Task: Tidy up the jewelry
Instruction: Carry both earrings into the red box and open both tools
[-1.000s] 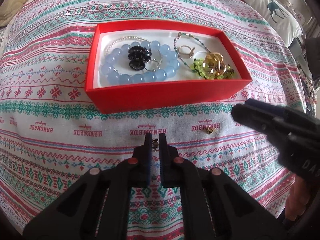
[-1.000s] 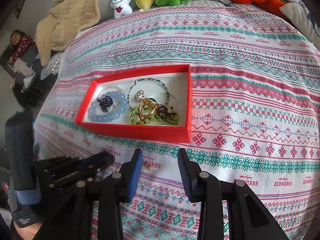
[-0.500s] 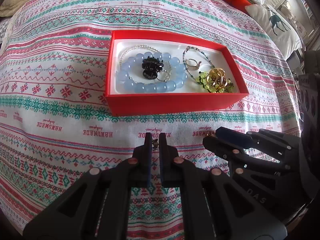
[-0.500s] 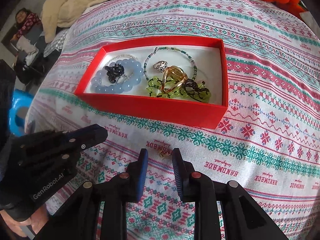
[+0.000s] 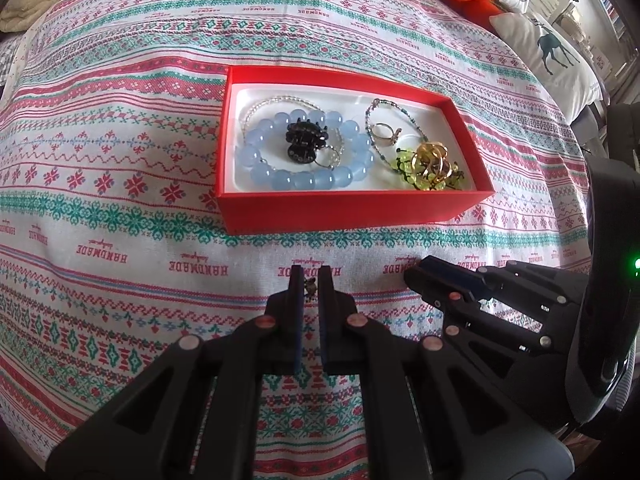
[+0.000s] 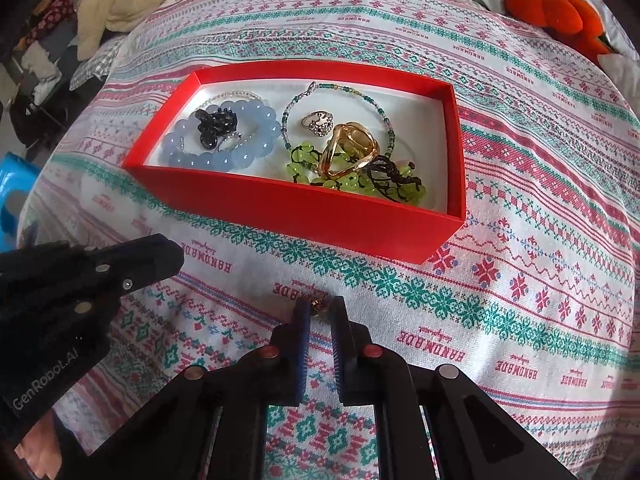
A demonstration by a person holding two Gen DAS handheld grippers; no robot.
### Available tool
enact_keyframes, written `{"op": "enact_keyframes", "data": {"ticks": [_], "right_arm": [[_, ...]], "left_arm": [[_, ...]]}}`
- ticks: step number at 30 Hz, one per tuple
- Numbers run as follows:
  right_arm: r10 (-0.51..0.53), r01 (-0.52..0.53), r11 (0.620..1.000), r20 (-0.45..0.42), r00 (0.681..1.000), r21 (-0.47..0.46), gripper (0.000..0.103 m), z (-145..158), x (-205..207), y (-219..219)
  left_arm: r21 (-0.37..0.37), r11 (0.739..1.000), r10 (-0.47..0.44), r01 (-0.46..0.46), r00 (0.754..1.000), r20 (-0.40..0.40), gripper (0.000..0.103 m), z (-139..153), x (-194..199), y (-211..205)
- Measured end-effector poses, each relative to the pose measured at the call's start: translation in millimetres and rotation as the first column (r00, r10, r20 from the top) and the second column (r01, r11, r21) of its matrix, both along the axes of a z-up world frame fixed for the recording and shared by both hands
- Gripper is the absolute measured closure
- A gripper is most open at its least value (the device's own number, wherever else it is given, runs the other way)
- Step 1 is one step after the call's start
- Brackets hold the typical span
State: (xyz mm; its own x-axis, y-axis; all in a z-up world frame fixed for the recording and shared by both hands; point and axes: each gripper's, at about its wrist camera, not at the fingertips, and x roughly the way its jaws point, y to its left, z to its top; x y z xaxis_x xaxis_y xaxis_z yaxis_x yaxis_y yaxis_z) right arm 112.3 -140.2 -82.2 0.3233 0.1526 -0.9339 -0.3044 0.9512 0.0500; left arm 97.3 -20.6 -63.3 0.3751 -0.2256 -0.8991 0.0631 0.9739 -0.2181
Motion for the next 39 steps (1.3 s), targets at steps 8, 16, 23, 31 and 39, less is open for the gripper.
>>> {"op": "enact_keyframes", "data": {"ticks": [8,16,23,31,39], "right_arm": [[0.002,-0.002,0.998,-0.001,1.0,0.061,0.093,12,-3,-5],[-0.001,-0.001,0.975,0.007,1.0,0.221,0.093,32,-7,-26],[-0.016,0.007,0.949,0.027,1.0,0.315,0.093,47,-4,-46],[-0.05,0.02,0.92,0.067,0.996,0.391,0.093,65,-6,-58],[-0.109,0.054,0.895,0.098,0.989,0.443,0.093,72,5,-58]], "left_arm": [[-0.022,1.0,0.011,-0.01,1.0,0.013,0.096,9,0,7],[-0.055,0.998,0.027,-0.026,0.999,0.035,0.096,20,-2,17],[-0.095,0.995,0.043,-0.037,0.997,0.06,0.096,29,-3,21],[-0.172,0.984,0.072,-0.056,0.994,0.087,0.096,43,4,26],[-0.24,0.968,0.098,-0.073,0.991,0.096,0.096,51,21,19]]}}
